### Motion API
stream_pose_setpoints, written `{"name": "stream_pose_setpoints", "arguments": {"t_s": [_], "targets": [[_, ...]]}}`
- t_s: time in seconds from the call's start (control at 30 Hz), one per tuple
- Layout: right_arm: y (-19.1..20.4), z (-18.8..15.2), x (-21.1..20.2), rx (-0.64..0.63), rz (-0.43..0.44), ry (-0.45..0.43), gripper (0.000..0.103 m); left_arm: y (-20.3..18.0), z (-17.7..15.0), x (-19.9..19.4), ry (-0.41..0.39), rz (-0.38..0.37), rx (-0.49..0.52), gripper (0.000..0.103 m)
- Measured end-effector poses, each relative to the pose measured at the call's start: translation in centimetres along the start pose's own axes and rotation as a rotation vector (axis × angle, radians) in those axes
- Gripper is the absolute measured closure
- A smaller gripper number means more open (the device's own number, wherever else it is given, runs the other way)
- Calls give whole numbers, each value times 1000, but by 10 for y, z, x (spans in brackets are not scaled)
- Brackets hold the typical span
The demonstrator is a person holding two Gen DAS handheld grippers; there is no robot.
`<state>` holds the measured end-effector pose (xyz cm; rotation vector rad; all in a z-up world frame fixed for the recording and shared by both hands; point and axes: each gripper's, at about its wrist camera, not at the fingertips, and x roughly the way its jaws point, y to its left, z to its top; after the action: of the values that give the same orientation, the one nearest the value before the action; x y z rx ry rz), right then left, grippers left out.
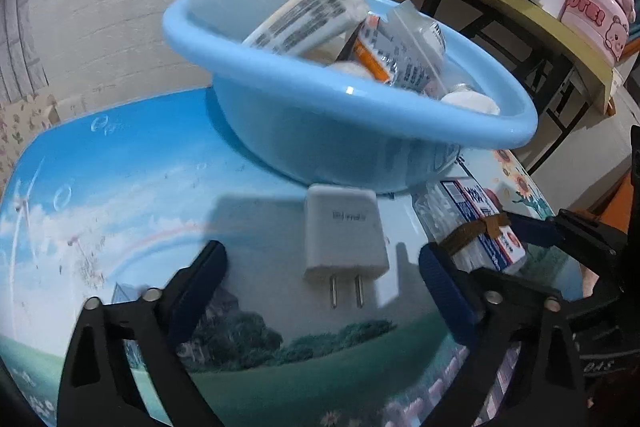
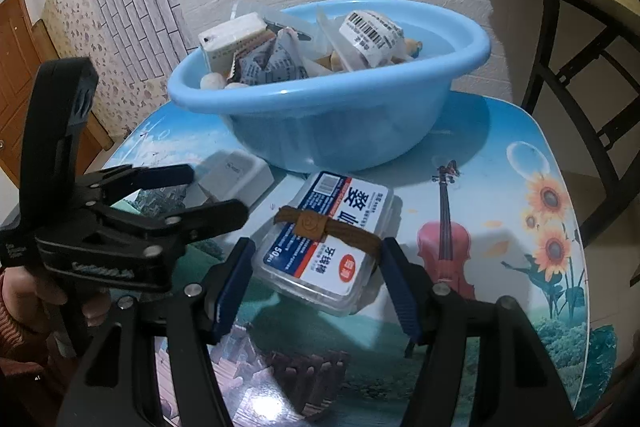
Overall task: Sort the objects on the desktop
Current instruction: 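Grasp the white charger plug with the left gripper while the right gripper grasps the toothpick box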
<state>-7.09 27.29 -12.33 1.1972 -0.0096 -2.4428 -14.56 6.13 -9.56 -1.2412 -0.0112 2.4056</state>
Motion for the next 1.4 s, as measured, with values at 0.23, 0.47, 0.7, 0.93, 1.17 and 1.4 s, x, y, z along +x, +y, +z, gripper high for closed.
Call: {"name": "stream_pose_setpoints", "arguments": {"t_s": [0.23, 0.47, 0.7, 0.93, 1.17, 1.4], "targets": [[-1, -1, 0, 2, 4, 0, 39, -10, 2, 1, 6, 22, 51, 64], [0, 0, -2, 6, 3, 0, 39, -6, -8, -9, 7, 24, 47, 64], [11, -1, -6, -21, 13, -1, 39, 5, -21, -29, 10, 46, 21, 64], [20, -7, -9, -48, 15, 6, 39, 15, -37, -43, 8, 63, -8, 64], [28, -14, -13, -62, 17, 9, 39, 18, -48, -48, 10, 80, -28, 64], [28, -16, -14, -67, 10, 12, 39, 23, -53, -52, 6, 90, -33, 64]]}}
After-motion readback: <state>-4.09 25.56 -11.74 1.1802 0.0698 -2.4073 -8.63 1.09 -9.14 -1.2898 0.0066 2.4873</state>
